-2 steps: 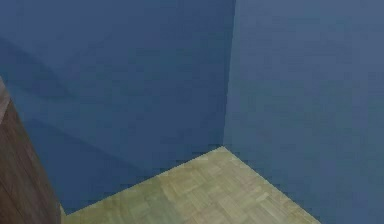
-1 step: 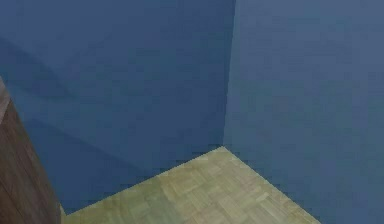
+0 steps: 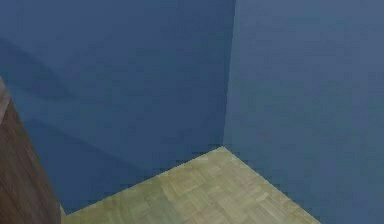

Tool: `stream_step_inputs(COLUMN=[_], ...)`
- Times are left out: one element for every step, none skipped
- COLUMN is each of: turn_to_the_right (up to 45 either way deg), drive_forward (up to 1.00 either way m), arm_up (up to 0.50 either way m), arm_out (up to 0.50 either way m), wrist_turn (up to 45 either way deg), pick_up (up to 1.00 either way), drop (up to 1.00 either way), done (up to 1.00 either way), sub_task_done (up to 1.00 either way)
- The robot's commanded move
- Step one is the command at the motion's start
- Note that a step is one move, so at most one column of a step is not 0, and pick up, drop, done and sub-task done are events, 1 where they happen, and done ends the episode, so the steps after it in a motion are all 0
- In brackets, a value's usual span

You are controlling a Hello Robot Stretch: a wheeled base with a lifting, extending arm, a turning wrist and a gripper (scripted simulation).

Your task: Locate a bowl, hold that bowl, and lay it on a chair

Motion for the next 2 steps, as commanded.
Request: stream_step_inputs(turn_to_the_right=[0.0,0.0], drive_forward=[0.00,0.00], arm_up=[0.00,0.00], arm_out=[0.00,-0.10], wrist_turn=[0.0,0.0], pick_up=[0.00,0.00], drop=[1.00,0.00], done=[0.00,0.00], sub_task_done=[0.00,0.00])
